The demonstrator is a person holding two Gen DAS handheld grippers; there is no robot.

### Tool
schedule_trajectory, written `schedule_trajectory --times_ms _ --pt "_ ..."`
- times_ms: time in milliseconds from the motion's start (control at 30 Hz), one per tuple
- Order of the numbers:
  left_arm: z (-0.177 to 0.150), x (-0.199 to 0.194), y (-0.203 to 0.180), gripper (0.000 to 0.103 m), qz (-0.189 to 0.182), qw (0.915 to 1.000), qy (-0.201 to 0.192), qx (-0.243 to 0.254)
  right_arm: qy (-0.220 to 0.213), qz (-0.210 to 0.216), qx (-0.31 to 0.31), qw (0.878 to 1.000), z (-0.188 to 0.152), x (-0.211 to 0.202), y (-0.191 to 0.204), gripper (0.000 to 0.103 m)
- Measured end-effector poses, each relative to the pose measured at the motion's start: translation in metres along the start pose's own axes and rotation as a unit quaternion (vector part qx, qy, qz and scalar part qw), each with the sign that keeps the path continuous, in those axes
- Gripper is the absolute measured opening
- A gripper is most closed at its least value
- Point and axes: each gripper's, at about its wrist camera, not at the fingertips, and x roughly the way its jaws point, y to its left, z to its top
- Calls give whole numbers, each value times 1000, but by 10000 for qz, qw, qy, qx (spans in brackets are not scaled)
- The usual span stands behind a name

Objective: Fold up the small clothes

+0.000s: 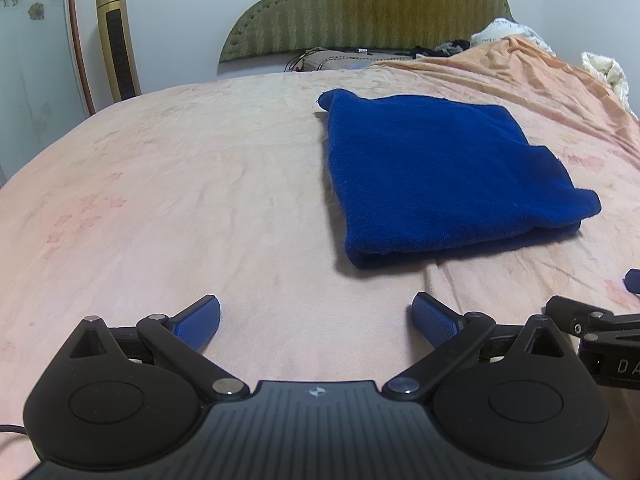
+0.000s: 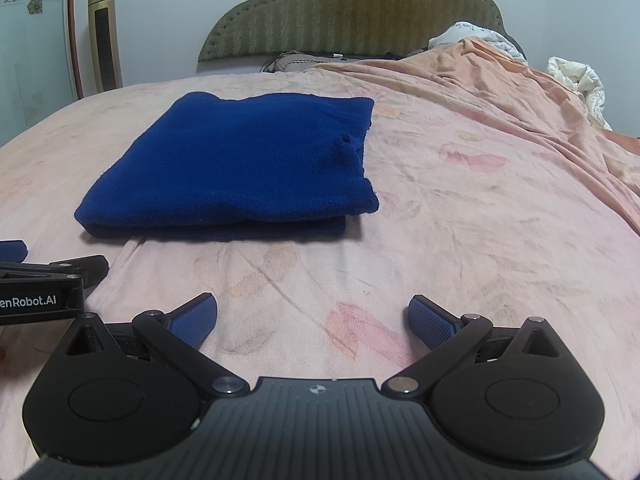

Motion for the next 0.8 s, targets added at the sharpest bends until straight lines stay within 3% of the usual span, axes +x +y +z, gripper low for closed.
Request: schedule_trajectory --times_ms 233,433,800 --pt "2 -16 -2 103 266 9990 -87 345 -27 -83 309 9995 -2 -12 1 103" --pt "7 -21 4 103 123 9997 44 191 -95 37 605 9981 2 -22 -2 103" --pt "9 -23 5 103 170 9997 160 113 -118 -79 386 9992 6 -29 7 103"
